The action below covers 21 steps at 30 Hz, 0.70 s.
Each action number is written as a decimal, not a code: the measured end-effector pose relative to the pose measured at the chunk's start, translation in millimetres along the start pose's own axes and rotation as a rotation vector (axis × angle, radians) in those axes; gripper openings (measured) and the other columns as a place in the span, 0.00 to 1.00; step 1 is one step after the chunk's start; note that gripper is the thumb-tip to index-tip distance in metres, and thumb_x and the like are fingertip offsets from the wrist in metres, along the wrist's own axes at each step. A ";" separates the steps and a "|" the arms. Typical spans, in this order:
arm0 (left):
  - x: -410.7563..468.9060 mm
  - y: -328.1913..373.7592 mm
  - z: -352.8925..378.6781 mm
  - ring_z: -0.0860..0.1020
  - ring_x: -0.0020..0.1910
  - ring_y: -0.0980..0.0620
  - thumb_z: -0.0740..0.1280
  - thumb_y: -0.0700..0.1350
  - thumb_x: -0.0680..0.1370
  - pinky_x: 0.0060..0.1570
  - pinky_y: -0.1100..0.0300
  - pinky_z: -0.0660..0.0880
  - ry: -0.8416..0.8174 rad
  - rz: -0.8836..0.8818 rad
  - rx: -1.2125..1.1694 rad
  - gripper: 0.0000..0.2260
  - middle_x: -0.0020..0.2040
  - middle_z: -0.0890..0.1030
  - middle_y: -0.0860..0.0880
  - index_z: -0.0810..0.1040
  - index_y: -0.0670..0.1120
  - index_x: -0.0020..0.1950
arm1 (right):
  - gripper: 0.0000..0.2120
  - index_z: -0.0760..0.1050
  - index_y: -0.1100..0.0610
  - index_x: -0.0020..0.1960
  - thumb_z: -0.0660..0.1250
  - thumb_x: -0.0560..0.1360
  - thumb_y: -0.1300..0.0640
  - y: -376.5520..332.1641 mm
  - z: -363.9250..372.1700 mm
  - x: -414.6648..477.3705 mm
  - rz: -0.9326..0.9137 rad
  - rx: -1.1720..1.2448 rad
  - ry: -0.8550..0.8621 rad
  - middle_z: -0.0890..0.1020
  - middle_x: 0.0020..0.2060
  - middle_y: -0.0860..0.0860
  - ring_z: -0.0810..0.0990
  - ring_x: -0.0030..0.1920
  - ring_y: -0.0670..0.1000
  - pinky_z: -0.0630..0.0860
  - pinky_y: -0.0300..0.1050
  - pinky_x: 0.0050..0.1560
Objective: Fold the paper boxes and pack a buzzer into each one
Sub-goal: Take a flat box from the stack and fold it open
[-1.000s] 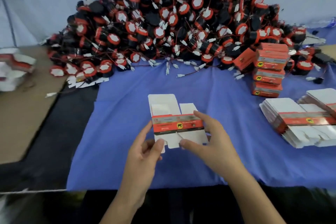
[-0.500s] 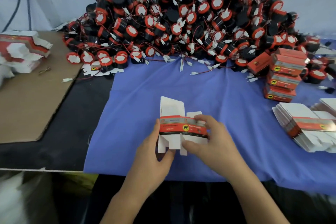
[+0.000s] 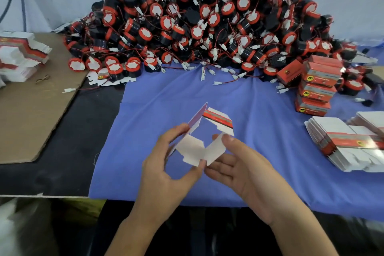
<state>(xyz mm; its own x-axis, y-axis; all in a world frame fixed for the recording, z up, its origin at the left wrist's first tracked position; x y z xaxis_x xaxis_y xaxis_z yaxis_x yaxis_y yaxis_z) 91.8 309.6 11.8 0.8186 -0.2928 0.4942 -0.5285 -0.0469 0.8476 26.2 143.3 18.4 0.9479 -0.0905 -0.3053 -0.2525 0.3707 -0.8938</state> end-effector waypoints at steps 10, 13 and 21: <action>13.8 26.4 -13.5 0.76 0.68 0.55 0.69 0.44 0.72 0.60 0.70 0.72 -0.145 0.047 0.070 0.29 0.70 0.77 0.55 0.73 0.55 0.73 | 0.41 0.79 0.48 0.70 0.84 0.60 0.40 -27.1 -33.3 -12.6 -0.084 -0.021 0.047 0.81 0.67 0.53 0.79 0.68 0.54 0.82 0.59 0.56; 16.5 39.4 -9.6 0.75 0.68 0.59 0.70 0.37 0.70 0.59 0.74 0.69 -0.265 0.114 0.149 0.33 0.72 0.76 0.56 0.72 0.52 0.75 | 0.32 0.76 0.45 0.72 0.76 0.70 0.41 -43.2 -22.8 -4.9 -0.127 0.044 -0.094 0.80 0.67 0.48 0.75 0.72 0.53 0.81 0.59 0.57; 15.1 48.9 -7.5 0.66 0.78 0.58 0.70 0.35 0.69 0.73 0.59 0.66 -0.438 0.169 0.354 0.38 0.76 0.70 0.63 0.69 0.57 0.77 | 0.25 0.77 0.56 0.70 0.73 0.75 0.51 -43.1 -9.4 -3.3 -0.138 -0.052 -0.224 0.80 0.66 0.58 0.81 0.63 0.57 0.81 0.55 0.57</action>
<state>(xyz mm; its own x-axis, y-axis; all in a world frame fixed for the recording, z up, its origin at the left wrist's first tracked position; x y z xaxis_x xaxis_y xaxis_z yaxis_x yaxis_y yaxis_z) 80.0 310.0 62.1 0.5871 -0.6876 0.4272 -0.7480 -0.2591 0.6110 32.1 118.9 54.9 0.9919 0.0726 -0.1040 -0.1219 0.3201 -0.9395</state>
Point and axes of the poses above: each hand's wrist, its own x-axis towards the middle knuckle, its own z-axis out of the palm, y = z × x, the point moved 5 cm from there along x, towards the middle knuckle
